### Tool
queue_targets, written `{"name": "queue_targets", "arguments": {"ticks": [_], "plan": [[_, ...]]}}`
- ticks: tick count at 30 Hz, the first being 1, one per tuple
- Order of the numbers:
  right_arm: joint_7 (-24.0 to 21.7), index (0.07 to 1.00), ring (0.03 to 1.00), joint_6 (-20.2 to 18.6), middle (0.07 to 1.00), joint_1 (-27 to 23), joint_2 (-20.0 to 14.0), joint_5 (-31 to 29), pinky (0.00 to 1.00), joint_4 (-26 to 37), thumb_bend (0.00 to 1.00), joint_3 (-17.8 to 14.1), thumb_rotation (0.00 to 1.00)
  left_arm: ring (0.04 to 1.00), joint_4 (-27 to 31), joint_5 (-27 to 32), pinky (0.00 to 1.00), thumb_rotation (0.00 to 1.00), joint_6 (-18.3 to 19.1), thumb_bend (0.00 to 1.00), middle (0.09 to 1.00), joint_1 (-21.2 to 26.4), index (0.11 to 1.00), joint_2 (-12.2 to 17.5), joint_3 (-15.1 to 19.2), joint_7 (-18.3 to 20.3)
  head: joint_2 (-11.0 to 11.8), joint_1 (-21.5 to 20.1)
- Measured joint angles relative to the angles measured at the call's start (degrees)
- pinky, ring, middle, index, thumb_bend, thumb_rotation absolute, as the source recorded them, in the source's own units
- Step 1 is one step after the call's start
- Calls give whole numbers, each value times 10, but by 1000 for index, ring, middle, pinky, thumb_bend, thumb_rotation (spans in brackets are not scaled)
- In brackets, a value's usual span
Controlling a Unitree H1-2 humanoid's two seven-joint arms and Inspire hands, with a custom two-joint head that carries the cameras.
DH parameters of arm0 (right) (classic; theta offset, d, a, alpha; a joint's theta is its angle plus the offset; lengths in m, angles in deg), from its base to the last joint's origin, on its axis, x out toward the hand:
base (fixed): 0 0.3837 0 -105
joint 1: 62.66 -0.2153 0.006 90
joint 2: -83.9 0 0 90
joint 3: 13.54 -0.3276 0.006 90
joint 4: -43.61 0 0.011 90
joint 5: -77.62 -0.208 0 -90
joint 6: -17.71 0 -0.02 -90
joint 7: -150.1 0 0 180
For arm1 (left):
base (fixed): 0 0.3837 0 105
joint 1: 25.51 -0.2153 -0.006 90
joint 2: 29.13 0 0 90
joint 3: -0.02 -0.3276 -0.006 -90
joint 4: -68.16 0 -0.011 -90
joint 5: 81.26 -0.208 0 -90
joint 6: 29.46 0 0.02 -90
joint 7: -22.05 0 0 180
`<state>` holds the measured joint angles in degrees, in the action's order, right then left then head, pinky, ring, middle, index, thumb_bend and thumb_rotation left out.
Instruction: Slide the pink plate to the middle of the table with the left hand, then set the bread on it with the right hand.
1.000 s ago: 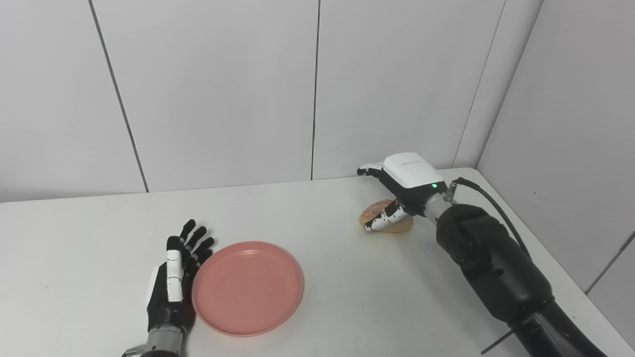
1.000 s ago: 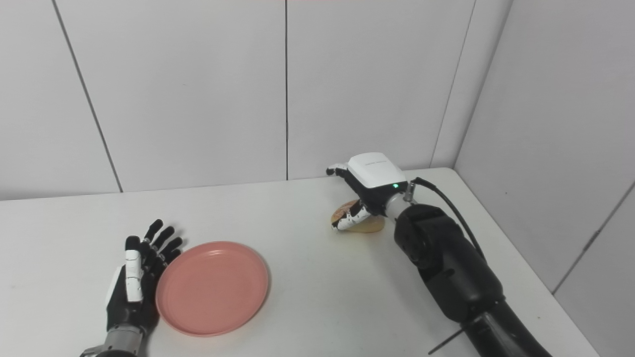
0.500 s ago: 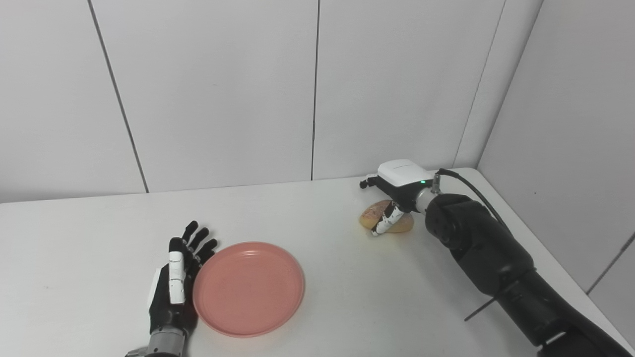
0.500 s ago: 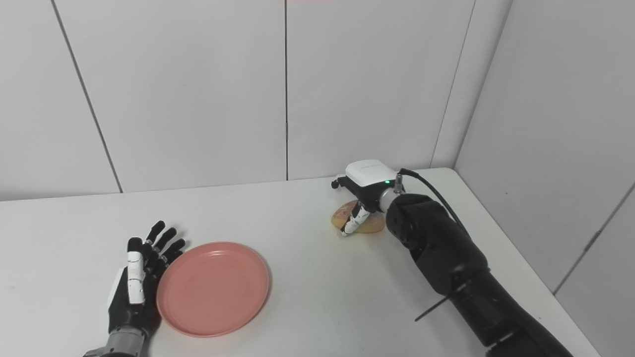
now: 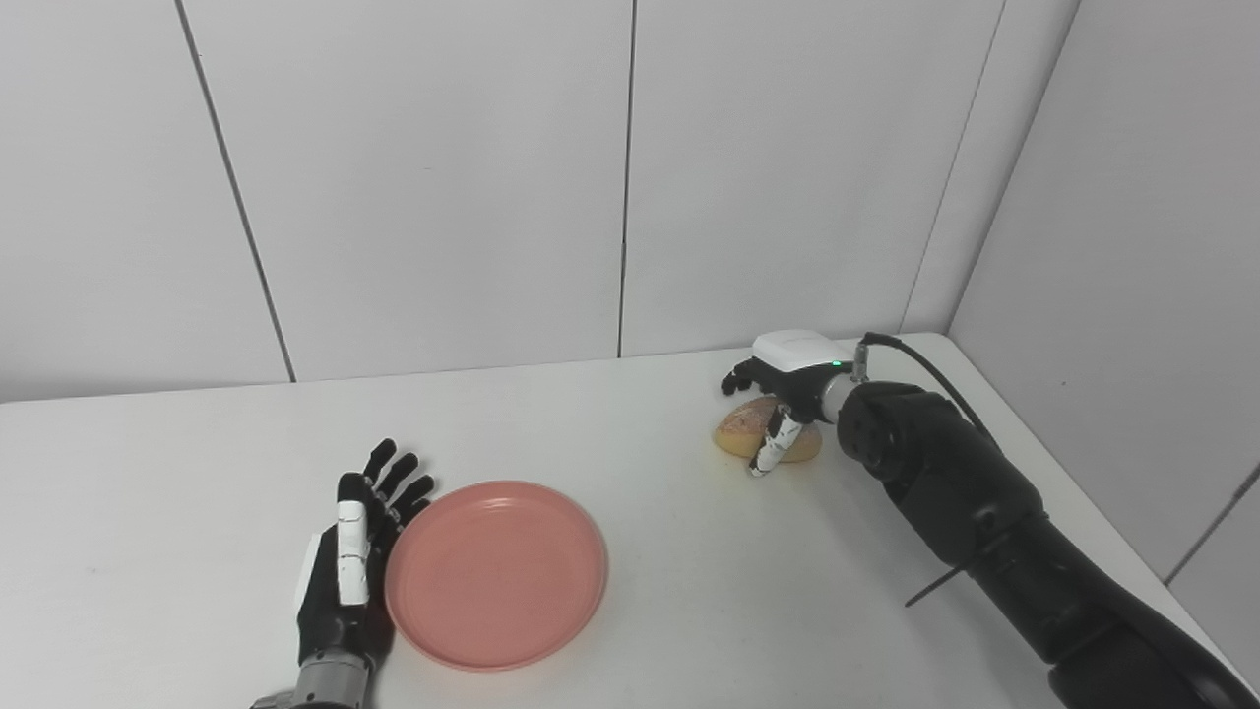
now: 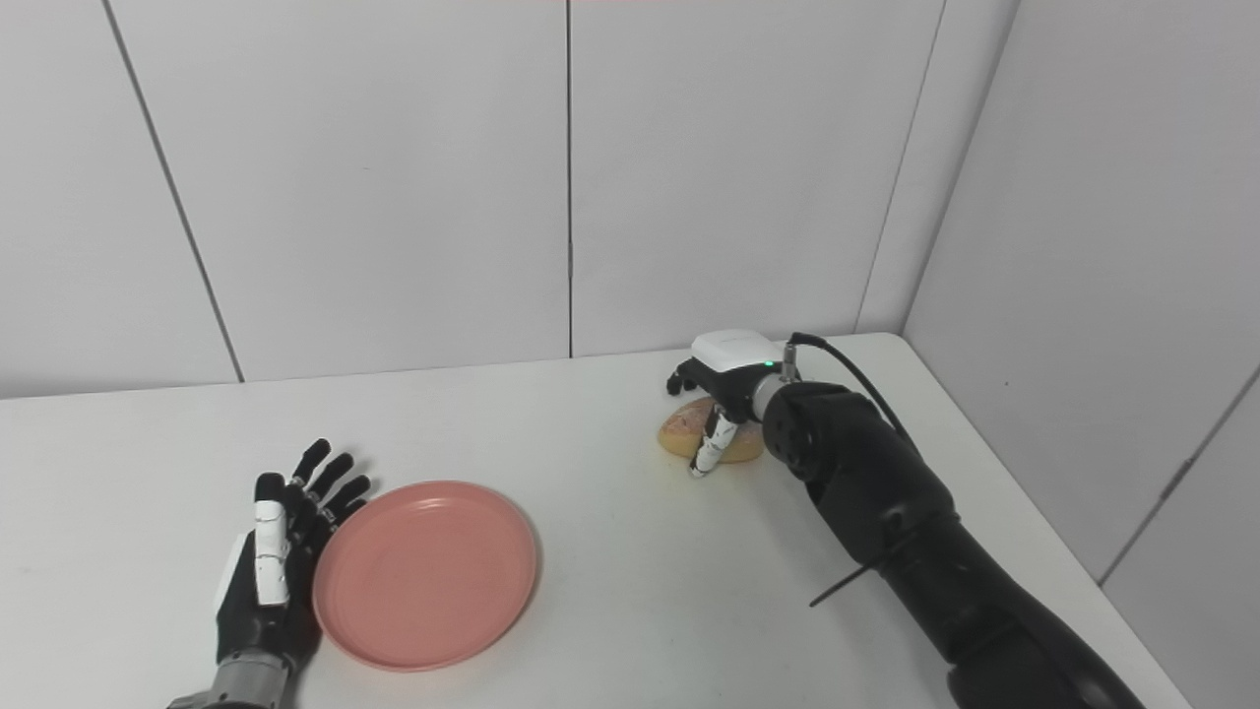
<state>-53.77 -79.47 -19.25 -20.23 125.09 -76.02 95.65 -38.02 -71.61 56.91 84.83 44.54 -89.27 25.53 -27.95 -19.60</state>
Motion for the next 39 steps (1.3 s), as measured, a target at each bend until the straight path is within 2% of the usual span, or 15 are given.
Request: {"name": "queue_targets", "arguments": {"ticks": [7, 10, 11, 14, 15, 16, 18, 19, 20, 22, 24, 27, 30, 34, 39], "plan": [[0, 744, 787, 0, 818, 1, -4, -1, 639, -7, 982, 7, 160, 846, 5, -5, 829, 1000, 2, 751, 903, -4, 894, -1, -1, 0, -4, 2], [0, 701, 692, 0, 743, 4, -5, -1, 579, -8, 934, 8, 99, 849, 9, -8, 833, 1000, 3, 754, 905, -6, 903, -3, -2, 0, -4, 3], [0, 661, 607, 0, 665, 4, -5, -2, 535, -9, 883, 8, 52, 848, 9, -9, 840, 1000, 3, 753, 903, -6, 905, -4, -2, 0, -4, 4], [7, 618, 559, 1, 614, 5, -5, -5, 501, -13, 841, 10, 26, 846, 9, -9, 835, 1000, 3, 752, 900, -6, 906, -5, -2, 0, -4, 5], [12, 557, 549, 2, 606, 5, -6, -5, 483, -14, 685, 13, 76, 845, 8, -9, 834, 1000, 3, 755, 900, -6, 906, -5, -2, 0, -4, 5], [17, 525, 543, 3, 602, 5, -8, -5, 474, -14, 605, 17, 102, 844, 8, -10, 833, 1000, 3, 757, 899, -6, 906, -6, -2, 0, -4, 6], [25, 497, 527, 5, 581, 5, -10, -2, 440, -14, 537, 24, 97, 839, 8, -11, 821, 1000, 3, 760, 897, -6, 903, -6, -1, -1, -4, 8], [29, 491, 502, 6, 521, 5, -11, -1, 417, -15, 533, 27, 31, 840, 8, -12, 819, 1000, 3, 757, 896, -6, 903, -6, -1, -1, -3, 9], [35, 491, 499, 7, 515, 5, -13, -1, 415, -16, 532, 31, 25, 840, 8, -12, 819, 1000, 4, 757, 896, -6, 903, -7, -1, -2, -3, 9], [47, 516, 430, 16, 483, 5, -15, 0, 363, -18, 522, 37, 6, 840, 9, -12, 819, 1000, 4, 754, 898, -7, 907, -8, 0, -4, -3, 9], [70, 519, 418, 36, 470, 5, -16, 1, 353, -25, 520, 39, 1, 830, 9, -12, 815, 998, 4, 770, 896, -7, 921, -10, 0, -4, -4, 11], [120, 504, 424, 79, 491, 7, -19, 0, 377, -39, 520, 41, 0, 823, 10, -12, 810, 993, 4, 768, 890, -8, 933, -11, 0, -4, -4, 14], [145, 497, 427, 101, 502, 8, -23, -2, 392, -44, 519, 40, 0, 828, 10, -12, 823, 992, 5, 770, 893, -8, 942, -11, 0, -4, -4, 15], [173, 464, 471, 111, 527, 8, -24, -2, 454, -46, 517, 39, 0, 828, 10, -12, 833, 983, 5, 790, 893, -8, 948, -11, 0, -4, -3, 16], [196, 462, 474, 130, 531, 11, -26, -2, 473, -35, 516, 39, 0, 829, 16, -12, 829, 986, 7, 777, 893, -11, 948, -15, -1, -5, -7, 29]]}}
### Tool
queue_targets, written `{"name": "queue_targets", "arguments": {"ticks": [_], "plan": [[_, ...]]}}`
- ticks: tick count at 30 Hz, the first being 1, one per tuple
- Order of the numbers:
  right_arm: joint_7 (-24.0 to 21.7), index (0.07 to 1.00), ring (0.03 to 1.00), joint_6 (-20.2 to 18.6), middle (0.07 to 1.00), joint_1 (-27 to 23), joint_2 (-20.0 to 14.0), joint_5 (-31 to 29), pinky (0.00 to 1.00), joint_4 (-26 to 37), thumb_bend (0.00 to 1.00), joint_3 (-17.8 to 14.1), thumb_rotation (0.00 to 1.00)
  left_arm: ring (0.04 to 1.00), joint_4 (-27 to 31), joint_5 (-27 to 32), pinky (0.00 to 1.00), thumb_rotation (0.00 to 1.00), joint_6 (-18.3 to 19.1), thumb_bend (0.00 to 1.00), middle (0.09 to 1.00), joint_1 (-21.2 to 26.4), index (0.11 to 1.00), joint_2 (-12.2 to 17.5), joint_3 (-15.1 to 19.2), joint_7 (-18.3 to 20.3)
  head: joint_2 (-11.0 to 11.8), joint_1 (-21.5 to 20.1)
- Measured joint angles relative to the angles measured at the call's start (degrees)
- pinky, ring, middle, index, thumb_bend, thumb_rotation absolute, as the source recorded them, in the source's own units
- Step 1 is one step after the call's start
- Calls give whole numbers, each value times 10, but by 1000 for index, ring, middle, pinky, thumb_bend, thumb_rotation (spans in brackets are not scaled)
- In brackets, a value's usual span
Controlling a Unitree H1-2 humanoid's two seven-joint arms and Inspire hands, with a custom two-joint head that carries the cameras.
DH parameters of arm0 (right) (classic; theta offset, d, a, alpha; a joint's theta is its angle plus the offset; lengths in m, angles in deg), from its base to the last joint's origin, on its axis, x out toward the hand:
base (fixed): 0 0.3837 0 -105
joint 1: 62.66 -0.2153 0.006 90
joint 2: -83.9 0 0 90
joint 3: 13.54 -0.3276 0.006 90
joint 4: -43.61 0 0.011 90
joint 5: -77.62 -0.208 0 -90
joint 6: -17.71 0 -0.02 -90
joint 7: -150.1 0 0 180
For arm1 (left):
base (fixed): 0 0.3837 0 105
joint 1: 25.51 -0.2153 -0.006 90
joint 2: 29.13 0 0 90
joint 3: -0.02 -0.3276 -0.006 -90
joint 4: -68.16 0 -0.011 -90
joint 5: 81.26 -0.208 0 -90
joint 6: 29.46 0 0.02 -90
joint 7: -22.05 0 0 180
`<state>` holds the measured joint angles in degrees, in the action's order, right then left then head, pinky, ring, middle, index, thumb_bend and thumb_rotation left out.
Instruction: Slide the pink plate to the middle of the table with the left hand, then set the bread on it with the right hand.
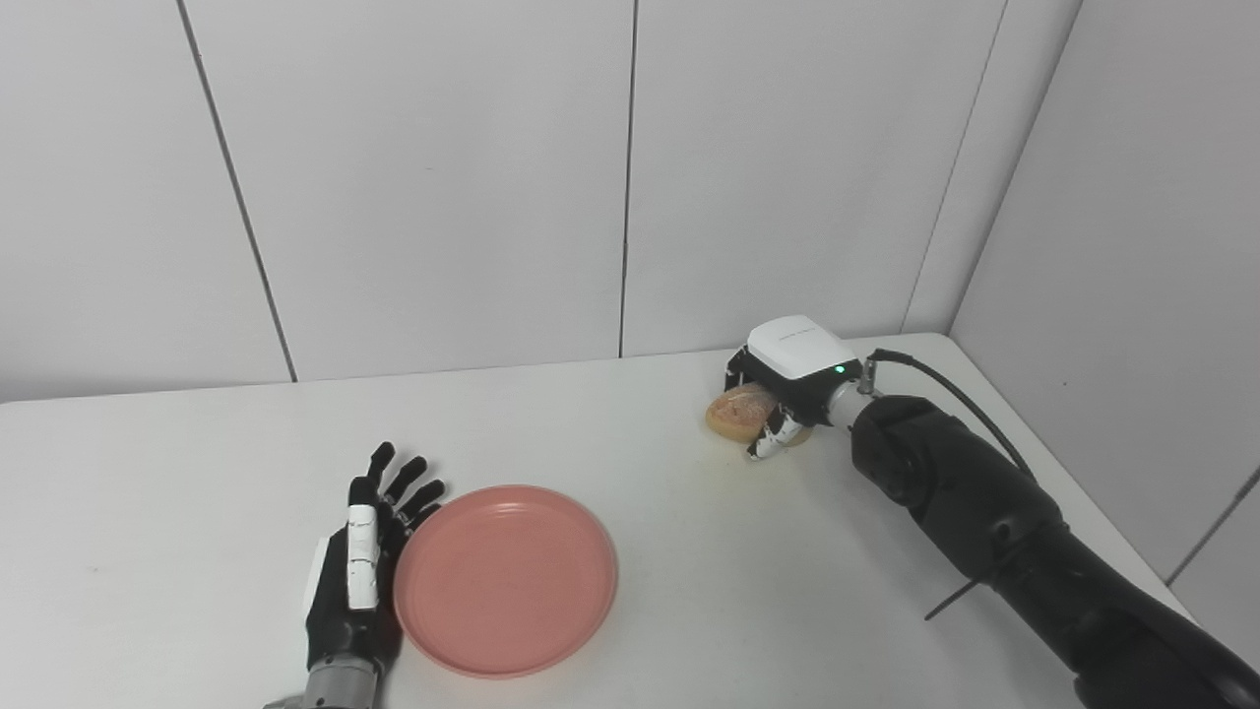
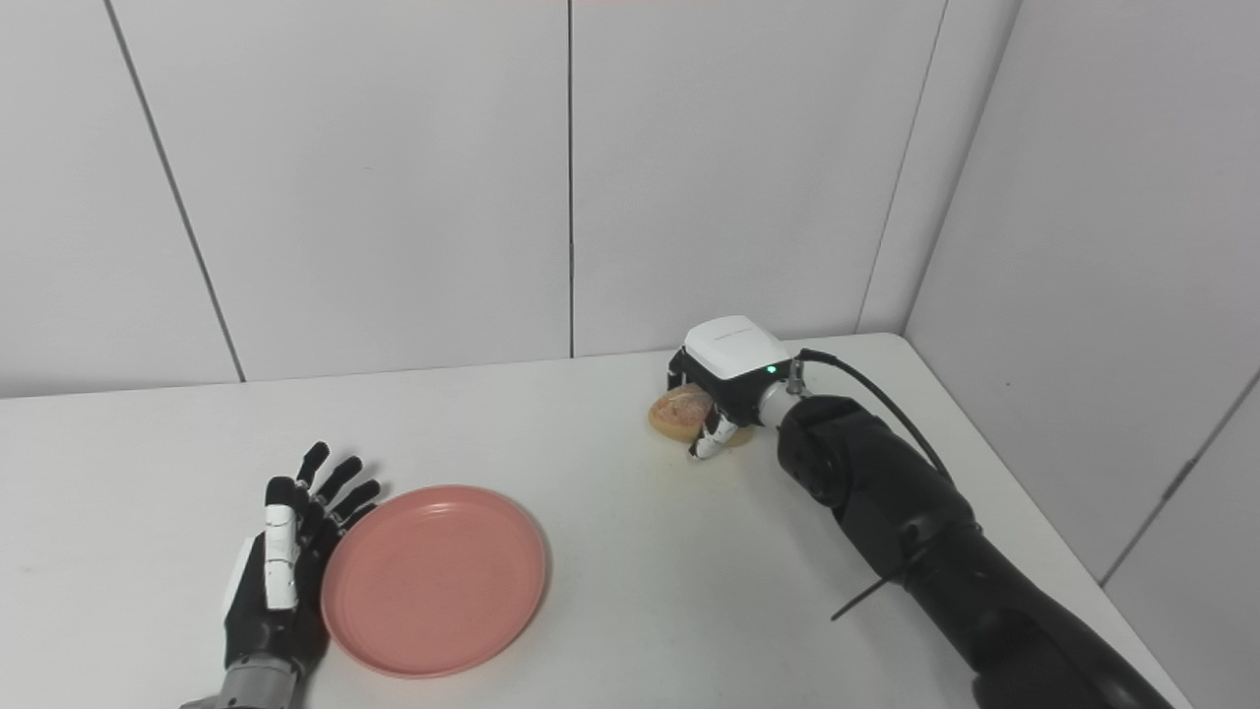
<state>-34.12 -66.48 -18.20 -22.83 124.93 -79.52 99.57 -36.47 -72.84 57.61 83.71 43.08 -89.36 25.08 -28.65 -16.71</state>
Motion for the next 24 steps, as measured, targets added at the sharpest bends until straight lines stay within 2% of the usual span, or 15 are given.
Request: {"name": "queue_targets", "arguments": {"ticks": [4, 5, 9, 13, 19, 24], "plan": [[-25, 463, 467, 15, 536, 7, -6, -25, 460, 32, 515, -4, 0, 826, 1, -1, 812, 995, 1, 776, 891, -1, 944, -2, -1, -1, 0, 14], [-29, 488, 433, 20, 491, 9, -8, -29, 421, 40, 519, -4, 0, 823, 1, -5, 812, 998, 1, 780, 888, -1, 942, -2, -2, -2, 0, 21], [-43, 514, 398, 43, 447, 16, -18, -47, 359, 82, 518, -10, 0, 826, 3, -11, 828, 1000, 1, 784, 889, -3, 947, -6, -8, -6, 1, 38], [-72, 520, 388, 43, 436, 24, -22, -67, 329, 127, 516, -22, 0, 821, 3, -14, 791, 1000, 1, 778, 886, -6, 928, -16, -14, -10, 3, 86], [-138, 525, 374, 36, 446, 34, -22, -114, 311, 193, 515, -42, 0, 806, 0, -44, 741, 1000, -2, 793, 886, -6, 926, -28, -27, -26, 4, 119], [-153, 528, 369, 23, 450, 47, 7, -139, 294, 266, 514, -70, 0, 799, 0, -61, 735, 1000, -2, 816, 880, -9, 922, -37, -31, -33, -5, 147]]}}
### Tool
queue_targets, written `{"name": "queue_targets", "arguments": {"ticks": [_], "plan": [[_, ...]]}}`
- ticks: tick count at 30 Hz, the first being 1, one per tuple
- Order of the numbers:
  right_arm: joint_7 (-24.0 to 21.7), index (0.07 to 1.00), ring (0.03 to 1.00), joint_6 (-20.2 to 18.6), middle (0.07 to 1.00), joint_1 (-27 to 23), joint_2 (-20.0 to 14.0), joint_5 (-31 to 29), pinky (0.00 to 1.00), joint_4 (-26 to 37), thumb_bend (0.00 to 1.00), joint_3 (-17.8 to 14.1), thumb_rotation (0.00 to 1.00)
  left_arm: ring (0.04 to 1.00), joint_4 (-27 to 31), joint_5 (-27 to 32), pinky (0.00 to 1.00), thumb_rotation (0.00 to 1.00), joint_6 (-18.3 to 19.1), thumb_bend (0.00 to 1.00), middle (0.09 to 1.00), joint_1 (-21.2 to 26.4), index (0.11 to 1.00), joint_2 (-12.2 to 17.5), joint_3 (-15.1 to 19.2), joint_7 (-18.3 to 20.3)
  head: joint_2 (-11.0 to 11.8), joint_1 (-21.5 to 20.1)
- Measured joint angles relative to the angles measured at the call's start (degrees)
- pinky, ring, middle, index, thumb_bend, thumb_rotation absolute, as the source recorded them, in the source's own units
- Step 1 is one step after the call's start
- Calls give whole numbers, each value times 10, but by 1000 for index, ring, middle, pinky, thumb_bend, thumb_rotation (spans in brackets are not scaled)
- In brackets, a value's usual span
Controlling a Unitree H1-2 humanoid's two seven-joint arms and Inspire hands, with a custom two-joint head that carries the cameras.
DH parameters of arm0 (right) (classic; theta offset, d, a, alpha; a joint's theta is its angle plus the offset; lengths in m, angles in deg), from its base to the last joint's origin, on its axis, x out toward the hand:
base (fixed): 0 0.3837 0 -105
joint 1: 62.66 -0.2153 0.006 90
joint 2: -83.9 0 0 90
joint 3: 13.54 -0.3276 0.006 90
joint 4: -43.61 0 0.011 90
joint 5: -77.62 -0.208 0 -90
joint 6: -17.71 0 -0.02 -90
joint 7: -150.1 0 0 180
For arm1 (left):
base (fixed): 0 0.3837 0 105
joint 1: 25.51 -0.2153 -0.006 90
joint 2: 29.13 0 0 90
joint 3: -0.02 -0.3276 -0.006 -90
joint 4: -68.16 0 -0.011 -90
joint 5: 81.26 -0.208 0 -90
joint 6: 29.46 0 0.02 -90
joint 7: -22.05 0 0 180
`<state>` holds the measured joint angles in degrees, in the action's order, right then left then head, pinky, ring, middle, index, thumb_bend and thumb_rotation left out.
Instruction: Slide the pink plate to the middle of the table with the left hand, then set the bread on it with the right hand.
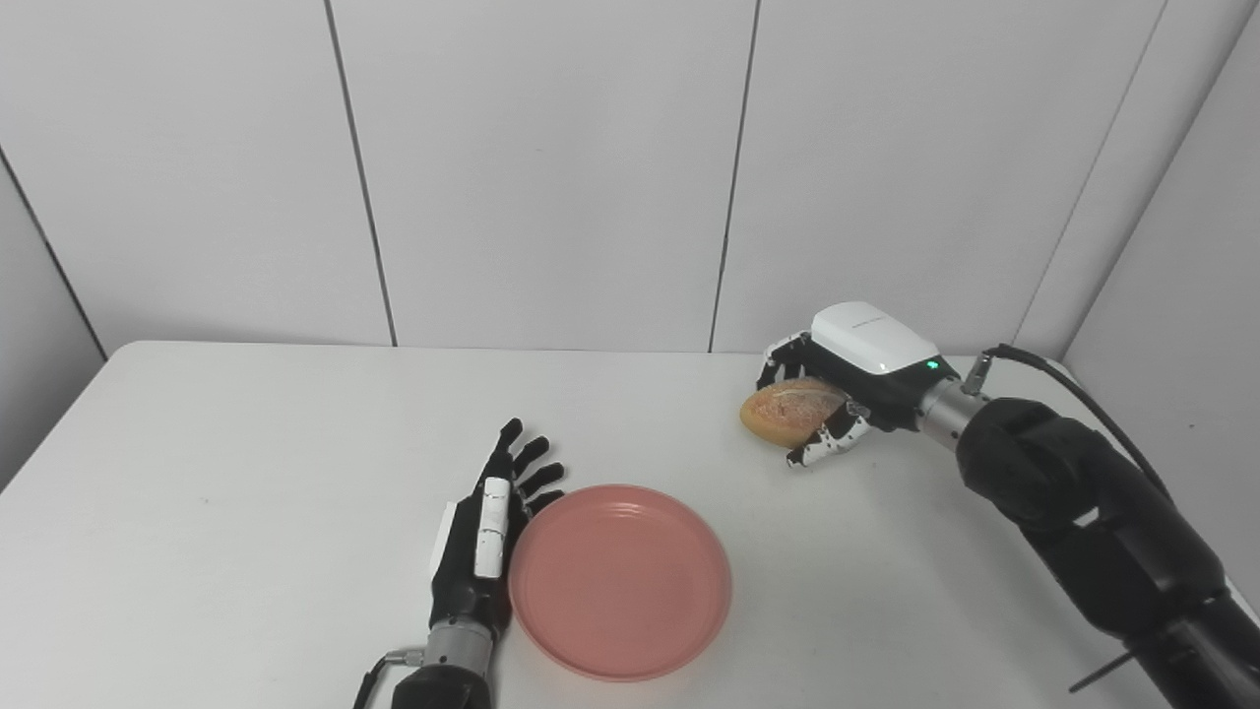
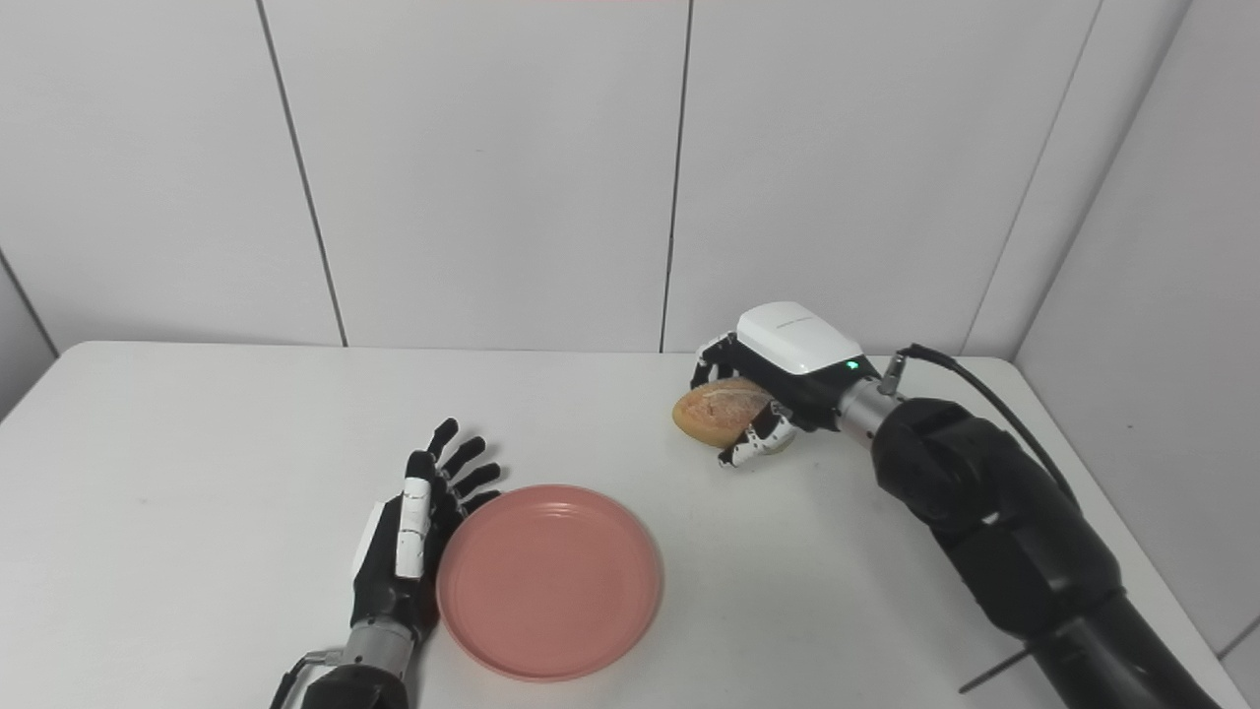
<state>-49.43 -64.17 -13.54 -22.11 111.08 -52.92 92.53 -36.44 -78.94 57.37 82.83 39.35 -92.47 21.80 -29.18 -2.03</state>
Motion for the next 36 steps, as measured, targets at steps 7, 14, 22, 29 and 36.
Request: {"name": "queue_targets", "arguments": {"ticks": [7, 14, 22, 29, 36], "plan": [[-30, 527, 369, -3, 445, 0, 26, -23, 300, 33, 514, -5, 0, 793, 3, -15, 709, 997, 0, 803, 872, -5, 928, -9, -10, -2, -9, 9], [-67, 523, 376, -23, 456, 0, 45, -20, 294, 71, 516, 0, 0, 796, 11, -23, 733, 1000, 4, 800, 869, -10, 926, -9, -10, -10, -17, -3], [-124, 524, 368, -44, 450, 0, 53, -35, 274, 114, 515, 3, 0, 795, 43, -23, 735, 1000, 36, 807, 863, -23, 924, -8, -12, -9, -57, -5], [-172, 525, 365, -54, 449, -2, 49, -36, 261, 154, 514, 12, 0, 789, 76, -24, 728, 1000, 76, 788, 862, -30, 927, -9, -15, -10, -86, 9], [-213, 485, 403, -54, 503, 13, 48, -32, 212, 181, 519, 50, 0, 780, 80, -25, 738, 1000, 88, 783, 856, -31, 925, -9, -17, -12, -86, 12]]}}
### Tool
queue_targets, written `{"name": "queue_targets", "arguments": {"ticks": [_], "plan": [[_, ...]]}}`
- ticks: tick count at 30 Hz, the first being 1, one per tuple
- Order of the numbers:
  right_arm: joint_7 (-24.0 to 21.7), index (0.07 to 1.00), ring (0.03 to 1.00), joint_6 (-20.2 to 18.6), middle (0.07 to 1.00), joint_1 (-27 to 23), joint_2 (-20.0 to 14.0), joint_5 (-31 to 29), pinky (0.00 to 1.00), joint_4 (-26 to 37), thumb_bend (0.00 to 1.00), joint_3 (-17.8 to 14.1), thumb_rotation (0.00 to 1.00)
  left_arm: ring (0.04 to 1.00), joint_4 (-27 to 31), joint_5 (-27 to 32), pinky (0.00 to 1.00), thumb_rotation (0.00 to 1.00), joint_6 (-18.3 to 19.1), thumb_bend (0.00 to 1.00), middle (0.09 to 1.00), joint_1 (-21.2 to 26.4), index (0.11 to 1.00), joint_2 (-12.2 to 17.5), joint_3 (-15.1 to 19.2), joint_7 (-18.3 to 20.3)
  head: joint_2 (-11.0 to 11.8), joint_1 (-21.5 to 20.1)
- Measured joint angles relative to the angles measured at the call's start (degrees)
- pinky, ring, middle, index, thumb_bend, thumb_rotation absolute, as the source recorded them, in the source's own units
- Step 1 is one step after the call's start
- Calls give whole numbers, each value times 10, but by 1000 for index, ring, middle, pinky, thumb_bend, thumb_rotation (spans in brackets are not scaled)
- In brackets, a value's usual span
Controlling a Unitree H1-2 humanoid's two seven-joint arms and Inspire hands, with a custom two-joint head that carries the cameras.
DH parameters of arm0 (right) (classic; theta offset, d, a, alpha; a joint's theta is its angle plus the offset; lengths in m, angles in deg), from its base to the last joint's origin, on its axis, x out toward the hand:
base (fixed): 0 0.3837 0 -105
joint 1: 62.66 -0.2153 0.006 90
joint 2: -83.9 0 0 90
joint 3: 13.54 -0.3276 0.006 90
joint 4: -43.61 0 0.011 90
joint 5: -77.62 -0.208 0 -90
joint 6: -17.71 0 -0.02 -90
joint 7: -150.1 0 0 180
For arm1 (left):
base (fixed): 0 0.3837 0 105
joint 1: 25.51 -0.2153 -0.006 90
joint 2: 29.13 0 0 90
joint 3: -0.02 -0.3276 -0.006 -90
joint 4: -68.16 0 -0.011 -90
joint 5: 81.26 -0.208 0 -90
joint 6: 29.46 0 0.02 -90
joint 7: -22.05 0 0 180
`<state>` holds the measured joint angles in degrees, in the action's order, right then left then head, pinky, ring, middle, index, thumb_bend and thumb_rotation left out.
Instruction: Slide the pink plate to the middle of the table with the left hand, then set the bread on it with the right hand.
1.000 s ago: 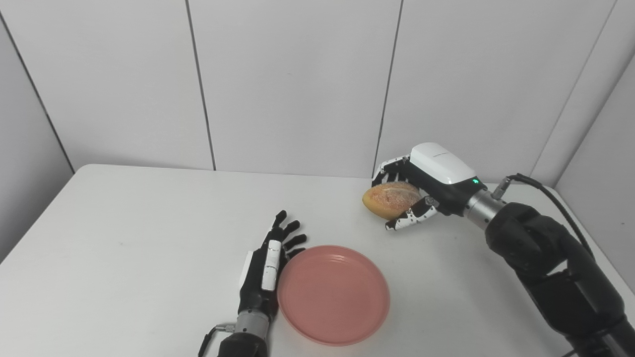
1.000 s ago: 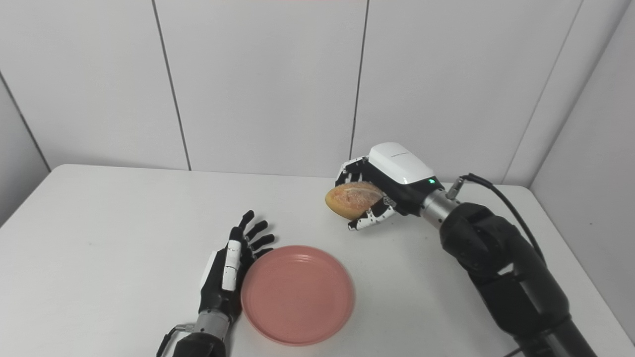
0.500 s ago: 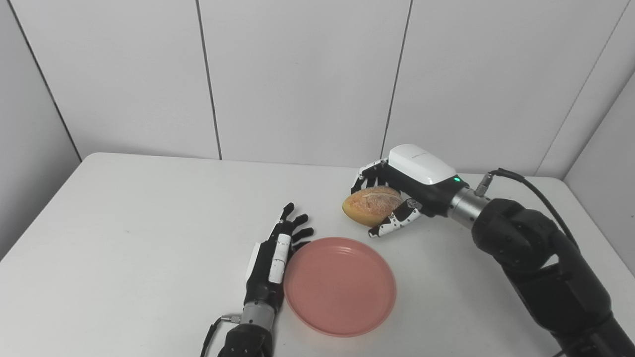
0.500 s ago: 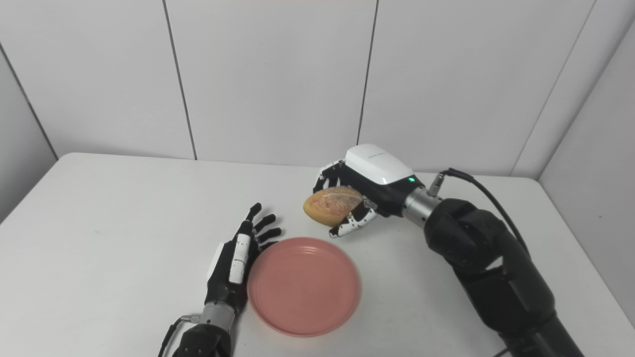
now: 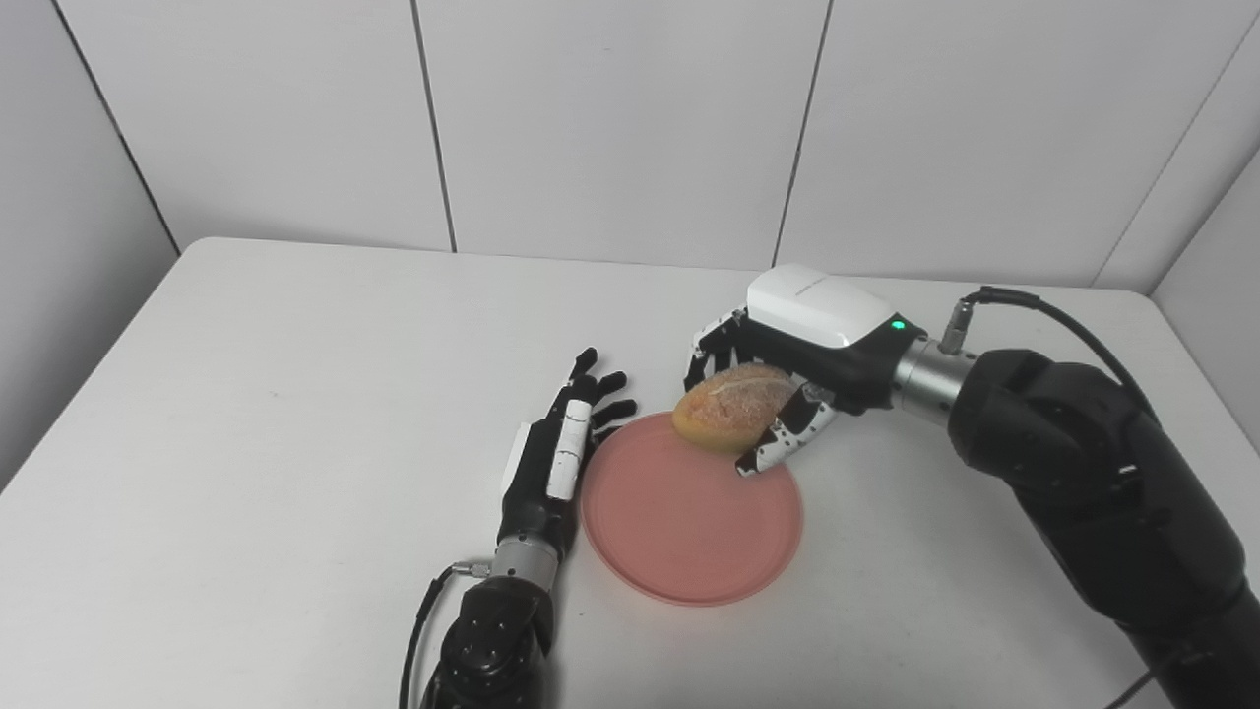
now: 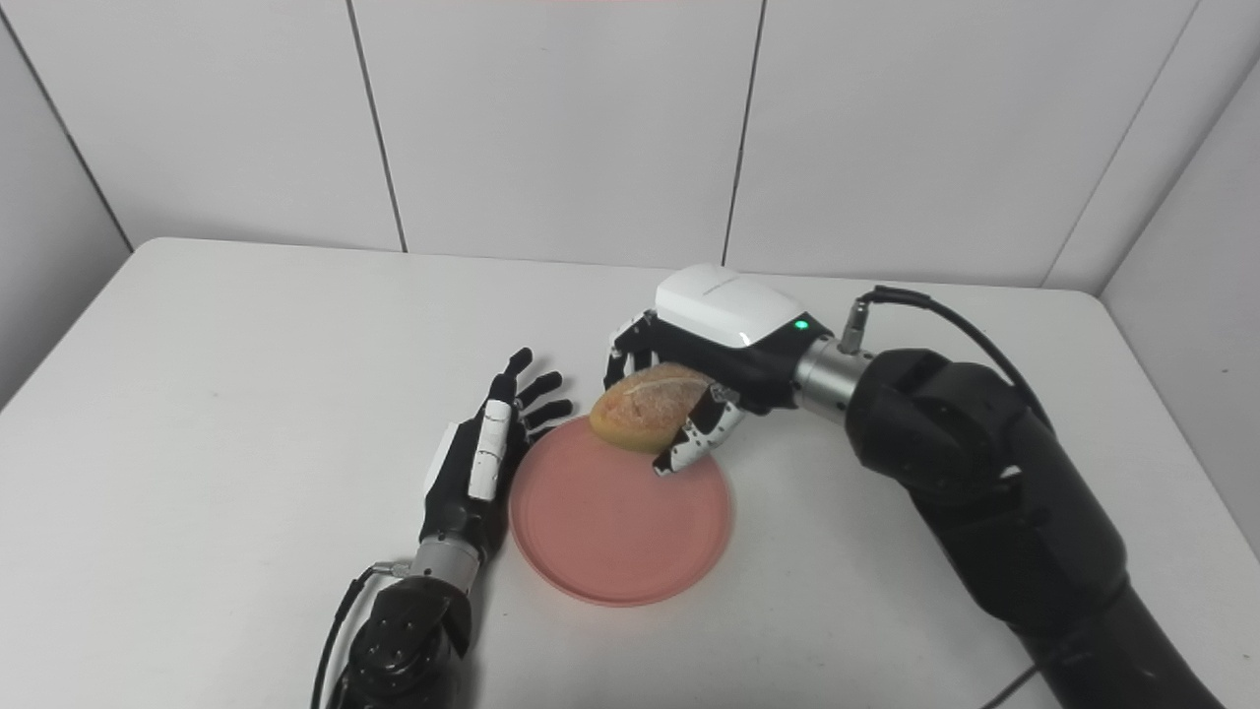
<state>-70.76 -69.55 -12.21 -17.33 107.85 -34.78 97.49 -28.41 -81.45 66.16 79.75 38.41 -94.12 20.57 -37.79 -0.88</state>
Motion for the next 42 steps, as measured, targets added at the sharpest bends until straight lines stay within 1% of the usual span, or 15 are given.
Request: {"name": "queue_targets", "arguments": {"ticks": [2, 4, 5, 10, 11, 14, 15, 22, 24, 27, 28, 31, 34, 42], "plan": [[-5, 509, 373, 0, 462, 2, 3, 0, 219, 1, 516, 2, 0, 781, 0, 0, 739, 1000, 0, 779, 855, 0, 923, 0, 0, 0, 0, 1], [-6, 518, 374, 0, 452, 1, 3, 0, 254, -4, 516, 2, 0, 781, 1, 0, 734, 1000, 3, 775, 852, 0, 924, -1, 0, -1, -1, 0], [-6, 519, 373, 0, 451, 1, 4, 0, 254, -10, 516, 2, 0, 782, 2, 0, 734, 1000, 4, 776, 853, 0, 926, -1, 0, -1, -1, 0], [-11, 522, 377, 5, 456, -1, 4, 0, 281, -62, 516, 18, 0, 781, 3, 0, 731, 1000, 5, 768, 851, 0, 923, -6, 0, -5, 1, 1], [-11, 522, 378, 6, 457, -3, 5, -1, 284, -72, 516, 20, 0, 781, 3, 0, 729, 1000, 5, 767, 850, 0, 922, -6, 0, -5, 6, 3], [-13, 511, 403, 6, 483, -8, 4, -1, 326, -93, 518, 28, 0, 779, 0, -1, 718, 1000, 4, 762, 854, 0, 926, -6, -1, -6, 10, 6], [-16, 508, 408, 6, 487, -11, 5, -1, 335, -95, 519, 30, 0, 778, -1, -1, 717, 1000, 3, 763, 856, 0, 926, -6, -2, -6, 11, 7], [-19, 520, 384, 6, 471, -18, 18, -1, 297, -95, 517, 48, 0, 776, -1, -3, 722, 1000, 2, 782, 858, 0, 918, -8, -3, -7, 9, 14], [-21, 525, 380, 8, 469, -20, 20, 3, 292, -94, 516, 59, 0, 772, -1, -9, 716, 1000, 2, 782, 850, 0, 914, -11, -3, -9, 6, 25], [-22, 523, 385, 24, 475, -21, 20, 11, 296, -95, 516, 70, 0, 772, -1, -11, 713, 1000, 2, 768, 850, 0, 914, -14, -3, -13, 6, 21], [-22, 516, 396, 30, 488, -21, 20, 12, 313, -95, 517, 71, 0, 768, -1, -11, 713, 1000, 2, 765, 850, 0, 918, -14, -3, -13, 6, 21], [-21, 514, 401, 38, 491, -20, 20, 14, 322, -95, 517, 74, 0, 766, -2, -11, 712, 1000, 2, 766, 853, 0, 924, -14, -2, -14, 7, 20], [-21, 524, 382, 40, 475, -17, 24, 15, 293, -95, 516, 76, 0, 771, -2, -11, 705, 1000, 2, 757, 856, 0, 923, -14, -3, -14, 7, 20], [-21, 525, 397, 44, 479, -11, 30, 23, 332, -95, 517, 84, 0, 773, -2, -11, 692, 1000, 2, 752, 854, 0, 915, -13, -3, -14, 5, 15]]}}
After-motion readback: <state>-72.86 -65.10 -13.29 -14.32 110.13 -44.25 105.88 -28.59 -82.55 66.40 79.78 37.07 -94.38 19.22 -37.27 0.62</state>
